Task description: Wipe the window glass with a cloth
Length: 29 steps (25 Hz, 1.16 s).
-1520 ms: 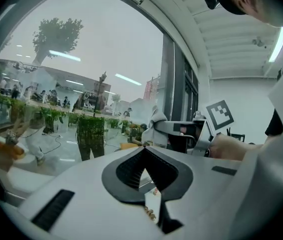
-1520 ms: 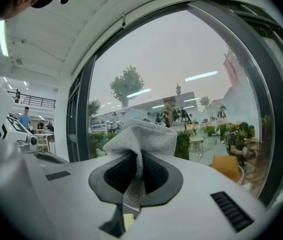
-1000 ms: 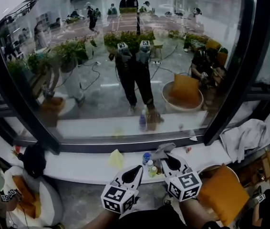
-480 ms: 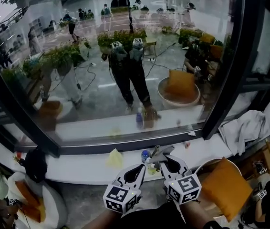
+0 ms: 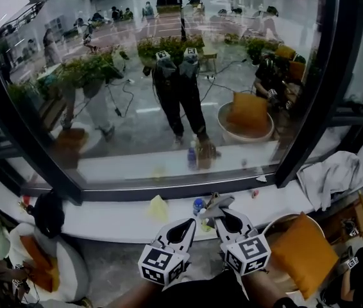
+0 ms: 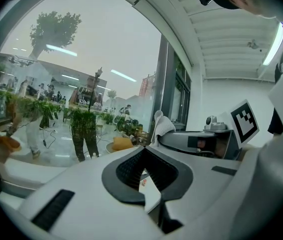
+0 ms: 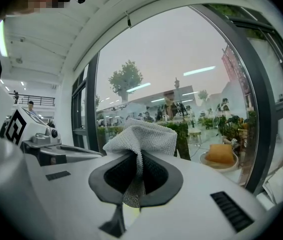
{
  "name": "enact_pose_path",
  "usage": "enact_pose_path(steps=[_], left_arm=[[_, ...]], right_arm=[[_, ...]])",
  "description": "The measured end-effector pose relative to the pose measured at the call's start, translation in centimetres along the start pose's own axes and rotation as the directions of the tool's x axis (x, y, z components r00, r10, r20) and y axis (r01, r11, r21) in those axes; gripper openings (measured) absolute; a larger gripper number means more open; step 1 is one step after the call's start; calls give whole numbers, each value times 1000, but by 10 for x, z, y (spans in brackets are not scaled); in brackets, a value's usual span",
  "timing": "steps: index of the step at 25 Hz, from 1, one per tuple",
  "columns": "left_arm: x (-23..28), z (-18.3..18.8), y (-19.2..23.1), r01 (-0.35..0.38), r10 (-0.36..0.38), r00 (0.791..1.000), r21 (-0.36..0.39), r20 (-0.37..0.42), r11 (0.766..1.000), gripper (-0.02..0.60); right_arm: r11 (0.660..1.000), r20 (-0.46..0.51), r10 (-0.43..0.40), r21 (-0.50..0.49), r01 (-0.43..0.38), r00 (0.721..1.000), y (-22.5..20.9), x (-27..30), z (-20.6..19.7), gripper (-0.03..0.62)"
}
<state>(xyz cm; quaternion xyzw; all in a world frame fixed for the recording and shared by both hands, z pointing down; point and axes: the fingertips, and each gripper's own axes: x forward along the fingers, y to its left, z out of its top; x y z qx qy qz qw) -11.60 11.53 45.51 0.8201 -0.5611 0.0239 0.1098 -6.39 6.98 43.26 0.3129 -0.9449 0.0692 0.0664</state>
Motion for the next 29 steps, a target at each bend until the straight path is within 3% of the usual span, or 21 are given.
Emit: enact_pose_path(steps=[17,29], left_arm=[[-16,-3,-13,-2,2,1000,-28,-12,1000,8],[-15,-7,-17,6,-6,1000,11,-3,1000,8]], right_arm=[[1000,-12,3,-4,-3,1000,10,-13,-6,38],[1000,-2,0,-3,0,1000,8,-17,-5,39]])
